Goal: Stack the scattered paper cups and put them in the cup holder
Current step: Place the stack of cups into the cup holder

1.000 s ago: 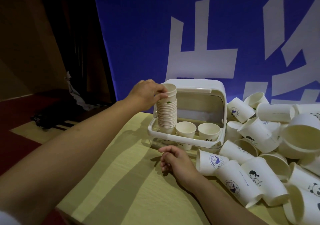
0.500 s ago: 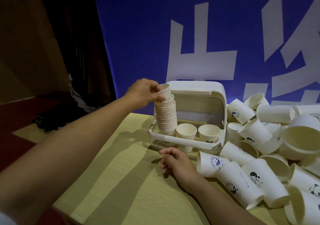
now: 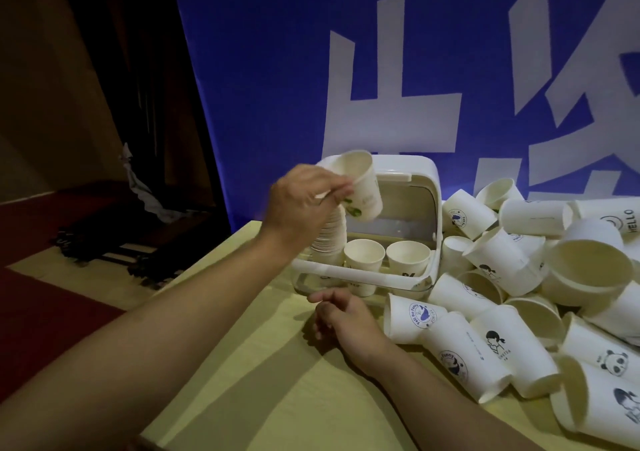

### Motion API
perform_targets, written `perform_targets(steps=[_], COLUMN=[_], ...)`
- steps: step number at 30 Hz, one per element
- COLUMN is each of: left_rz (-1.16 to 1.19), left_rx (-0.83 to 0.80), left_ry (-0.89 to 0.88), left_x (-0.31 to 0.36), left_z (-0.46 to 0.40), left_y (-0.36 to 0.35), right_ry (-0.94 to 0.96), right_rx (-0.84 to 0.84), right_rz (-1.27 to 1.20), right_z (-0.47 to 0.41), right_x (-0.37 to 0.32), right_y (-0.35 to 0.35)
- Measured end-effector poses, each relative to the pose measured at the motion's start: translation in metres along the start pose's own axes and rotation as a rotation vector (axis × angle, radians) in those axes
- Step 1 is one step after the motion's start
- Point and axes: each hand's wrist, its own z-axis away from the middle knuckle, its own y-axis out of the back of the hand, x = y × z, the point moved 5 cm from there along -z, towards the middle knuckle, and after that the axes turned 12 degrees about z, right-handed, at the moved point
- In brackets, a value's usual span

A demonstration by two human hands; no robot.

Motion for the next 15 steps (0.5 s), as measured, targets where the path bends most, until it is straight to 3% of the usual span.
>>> perform_targets(steps=[3,10,13,15], left_rz=[-0.065,-0.162,-0.181,-0.251], left_rx=[-0.092,-0.191,-0.345,-0.567], left_ry=[-0.062,-0.003,0.177,0.408], left_x=[0.004,-0.006,-0.012,-0.026], left_z=[0.031,0.050,0.058,0.069], left_y=[-0.028,-0.058,-0.068,-0.083], right_ry=[-0.006,0.019,0.021,0.020], right_rx=[0.006,-0.002,-0.018,-0.022], right_rz=[-0.053,-0.018,-0.029,-0.026], right_z=[0.002,-0.003,-0.002,-0.002], right_x=[-0.002,0.000,-0.002,-0.002], right_y=[-0.001,0.000,-0.001,0.000])
